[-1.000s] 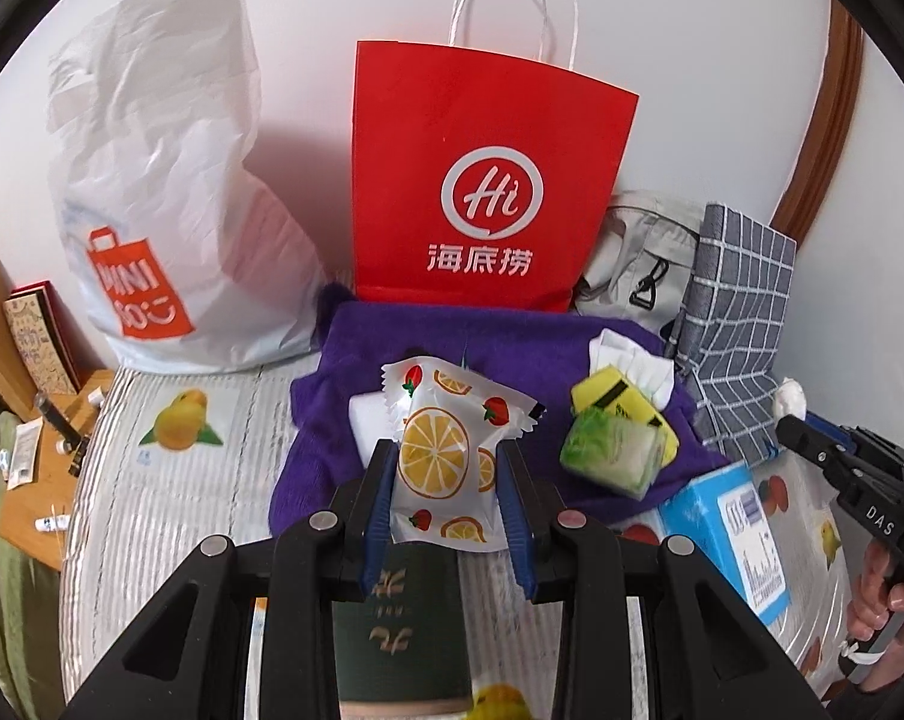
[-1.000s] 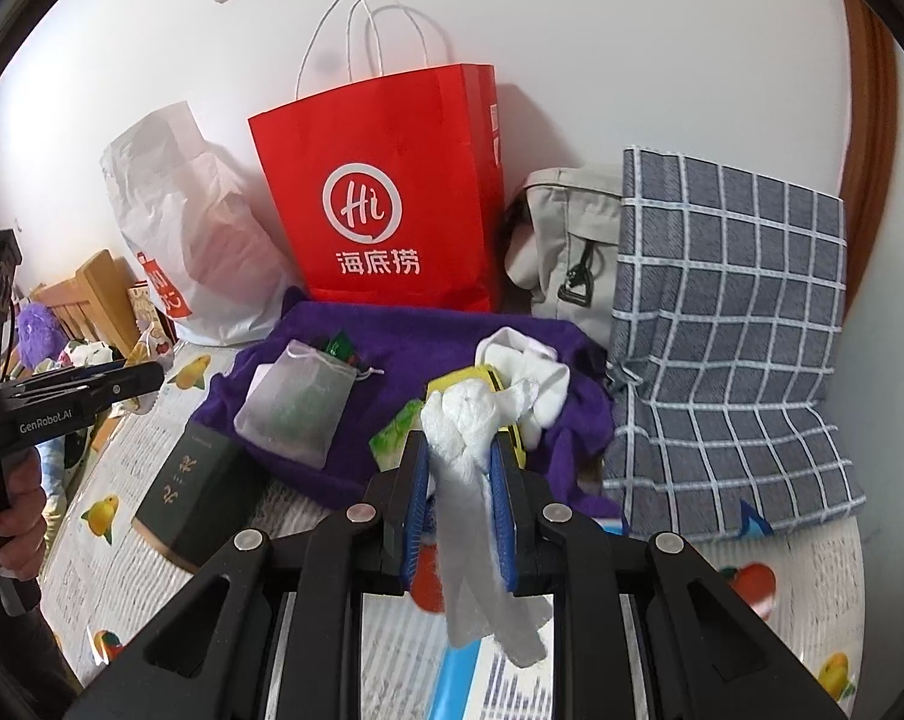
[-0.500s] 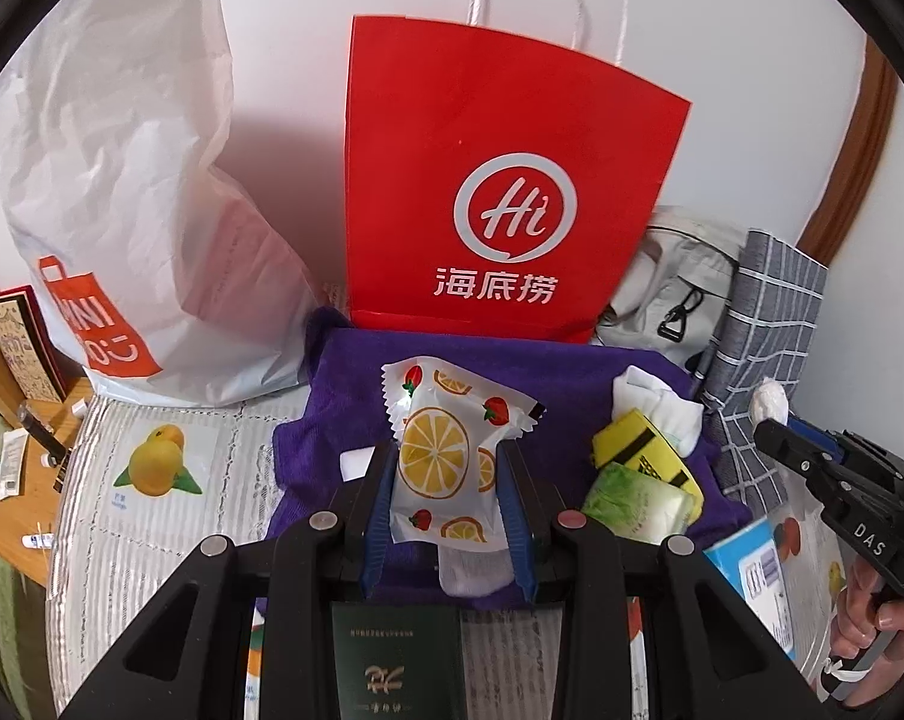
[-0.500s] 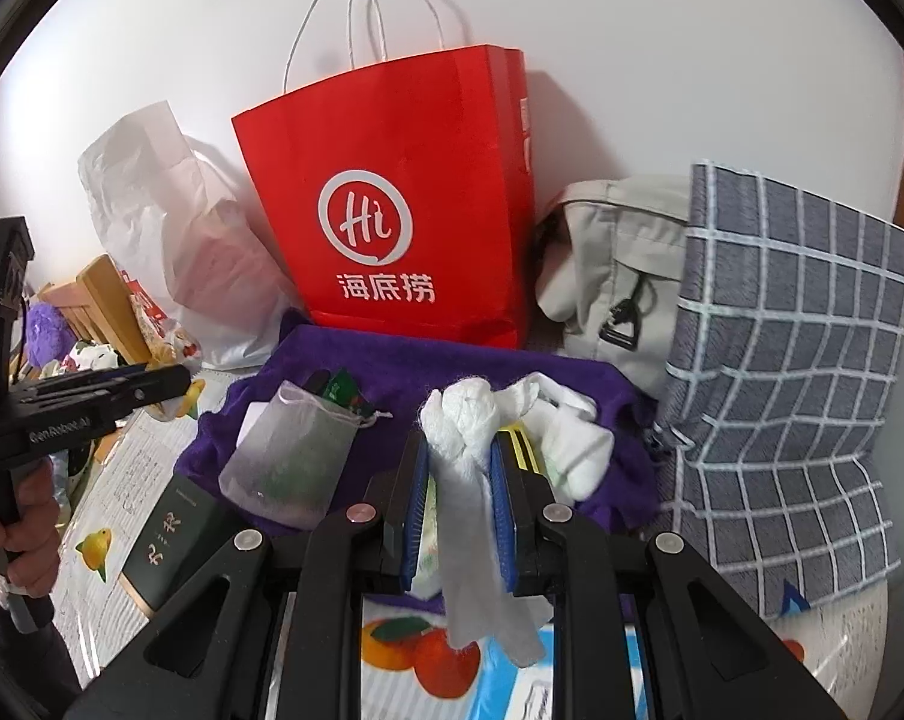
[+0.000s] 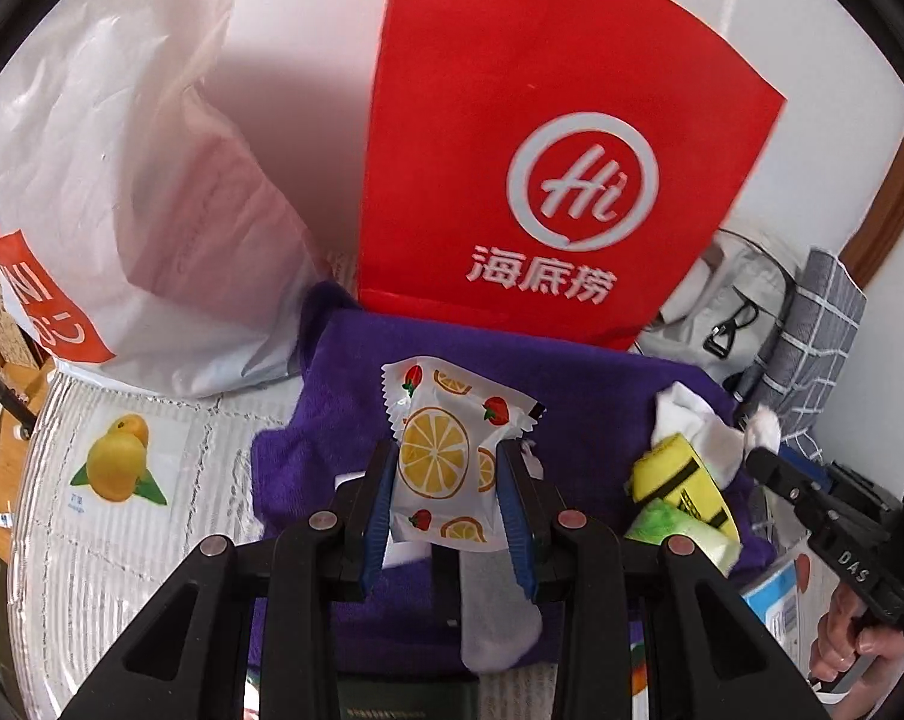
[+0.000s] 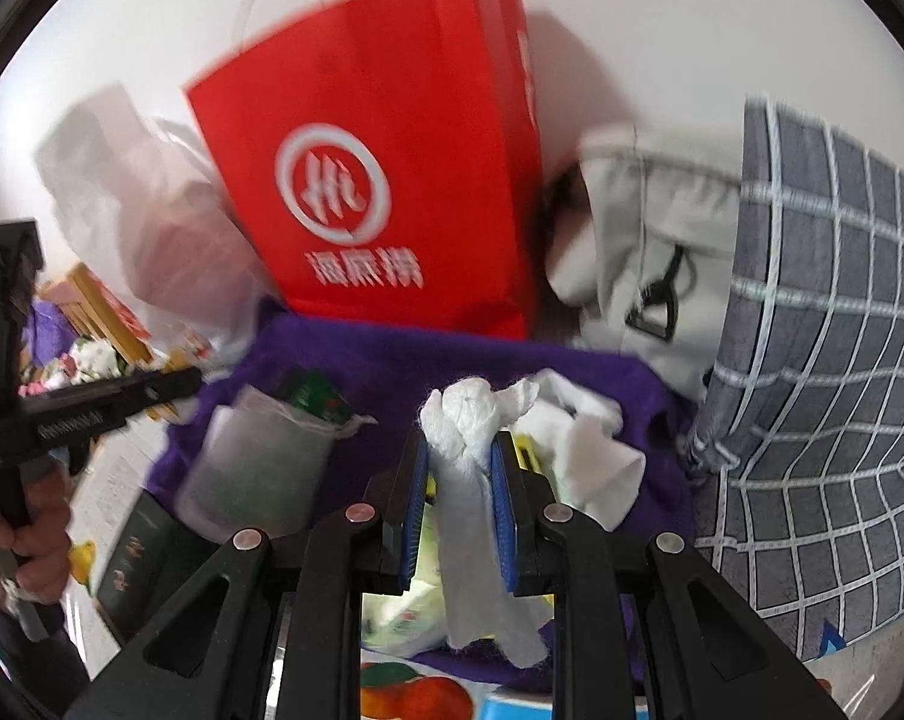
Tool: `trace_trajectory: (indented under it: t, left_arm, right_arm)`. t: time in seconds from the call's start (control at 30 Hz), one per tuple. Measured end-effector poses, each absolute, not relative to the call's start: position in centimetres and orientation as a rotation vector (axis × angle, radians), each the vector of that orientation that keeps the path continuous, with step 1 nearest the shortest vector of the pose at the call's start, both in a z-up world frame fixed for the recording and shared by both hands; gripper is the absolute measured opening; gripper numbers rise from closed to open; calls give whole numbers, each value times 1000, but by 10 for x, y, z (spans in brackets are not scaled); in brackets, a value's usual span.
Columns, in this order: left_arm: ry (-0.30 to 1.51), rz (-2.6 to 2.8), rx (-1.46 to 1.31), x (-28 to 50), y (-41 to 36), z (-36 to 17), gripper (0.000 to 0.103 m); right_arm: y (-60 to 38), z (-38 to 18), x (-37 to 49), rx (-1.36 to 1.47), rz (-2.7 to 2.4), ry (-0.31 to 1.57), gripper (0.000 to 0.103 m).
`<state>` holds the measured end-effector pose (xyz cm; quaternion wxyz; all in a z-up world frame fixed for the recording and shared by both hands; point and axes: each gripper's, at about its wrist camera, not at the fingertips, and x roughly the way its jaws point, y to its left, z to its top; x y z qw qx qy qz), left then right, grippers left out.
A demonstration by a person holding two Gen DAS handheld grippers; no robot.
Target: Organize soft objects
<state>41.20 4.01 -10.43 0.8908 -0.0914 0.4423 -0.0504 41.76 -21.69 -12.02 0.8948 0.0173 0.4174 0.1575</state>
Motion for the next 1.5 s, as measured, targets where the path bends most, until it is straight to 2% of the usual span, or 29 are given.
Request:
trace_trajectory:
  t: [0.47, 0.67, 0.73, 0.77, 0.8, 0.83, 0.87, 0.93, 1.07, 1.3, 1.5]
  left_arm:
    - [997, -83, -243, 430, 55, -135, 32]
    - [1033, -87, -257, 433, 56, -143, 34]
    - [1035, -84, -264, 434, 57, -144, 36]
    - [1031, -83, -271, 434, 59, -143, 36]
    - [1029, -86, -276, 433, 59, -143, 41]
    - [1033, -91, -280, 433, 59, -143, 45]
    - [1035, -95, -282, 433, 61, -143, 50]
    - [1039, -108, -281, 432, 59, -141, 51]
    - [1037, -125, -254, 431, 54, -136, 61]
    - [998, -146, -235, 423, 53, -118, 67]
    - [943, -127, -154, 407, 41, -88, 70]
  right_arm:
    - [-211, -156, 438, 20, 342, 960, 22]
    - [-202, -165, 438, -19, 346, 988, 38]
    - [-200, -164, 438, -17, 352, 984, 54]
    - [-200, -162, 437, -24, 337, 971, 59]
    - [-200, -160, 436, -31, 325, 955, 67]
    - [-201, -158, 435, -35, 315, 939, 69]
    - [-202, -156, 434, -35, 311, 930, 69]
    - [-203, -152, 434, -29, 303, 923, 71]
    - [-206, -141, 430, -28, 281, 883, 72]
    - [-212, -109, 410, -1, 284, 828, 75]
    - [-210, -83, 369, -112, 214, 808, 75]
